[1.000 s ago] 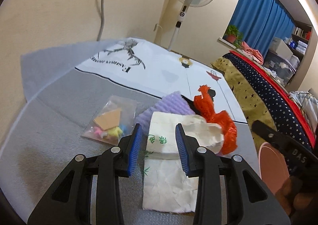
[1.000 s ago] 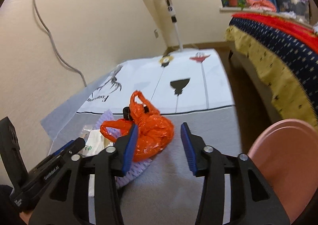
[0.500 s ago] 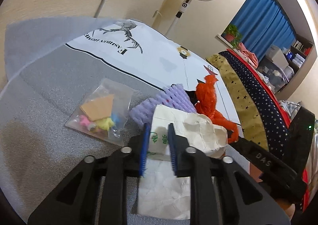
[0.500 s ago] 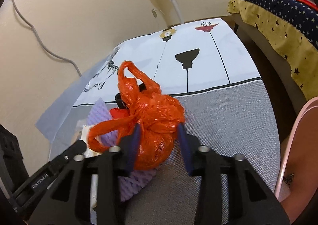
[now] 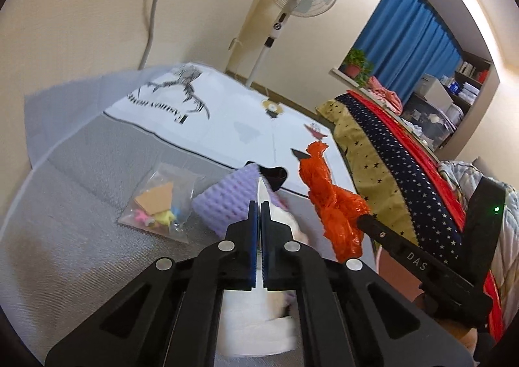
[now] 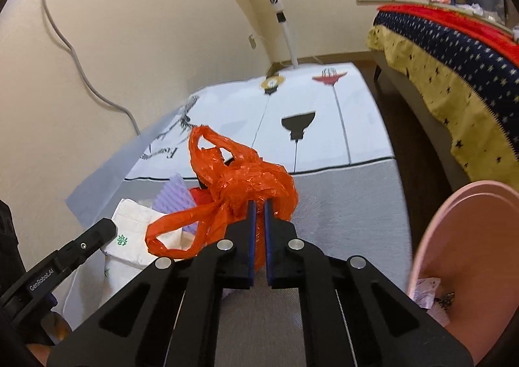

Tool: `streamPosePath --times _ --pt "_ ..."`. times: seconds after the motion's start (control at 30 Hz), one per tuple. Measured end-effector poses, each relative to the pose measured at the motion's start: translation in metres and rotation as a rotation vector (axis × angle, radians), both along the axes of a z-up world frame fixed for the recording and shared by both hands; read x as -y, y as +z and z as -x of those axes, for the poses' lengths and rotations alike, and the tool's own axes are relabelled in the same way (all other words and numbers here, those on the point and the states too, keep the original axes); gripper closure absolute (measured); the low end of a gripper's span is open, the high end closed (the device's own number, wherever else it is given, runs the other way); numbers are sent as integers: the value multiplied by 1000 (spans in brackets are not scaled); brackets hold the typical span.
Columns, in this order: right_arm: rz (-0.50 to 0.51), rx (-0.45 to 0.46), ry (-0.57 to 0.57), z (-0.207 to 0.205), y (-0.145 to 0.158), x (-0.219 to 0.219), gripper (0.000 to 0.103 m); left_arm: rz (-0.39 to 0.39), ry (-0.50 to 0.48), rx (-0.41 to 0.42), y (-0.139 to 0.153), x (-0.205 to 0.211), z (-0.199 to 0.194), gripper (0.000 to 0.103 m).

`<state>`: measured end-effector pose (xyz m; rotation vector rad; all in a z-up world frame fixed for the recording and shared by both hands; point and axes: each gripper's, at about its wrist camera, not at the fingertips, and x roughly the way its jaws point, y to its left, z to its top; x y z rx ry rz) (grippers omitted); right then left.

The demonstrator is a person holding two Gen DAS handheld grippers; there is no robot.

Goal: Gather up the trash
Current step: 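Carry the white paper bag and orange bag with both tools over the pink bin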

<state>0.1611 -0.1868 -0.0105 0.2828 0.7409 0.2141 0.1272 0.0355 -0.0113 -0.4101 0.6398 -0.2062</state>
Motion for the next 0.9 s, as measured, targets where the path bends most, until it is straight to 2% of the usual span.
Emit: streamPosePath --times 0.47,0.7,0.9 --pt "162 149 -27 71 70 22 98 -105 -27 80 40 23 37 102" --pt "165 169 -60 93 104 43 98 -150 -48 115 54 35 48 102" --pt "226 205 -72 114 135 61 98 -154 -55 125 57 38 52 102"
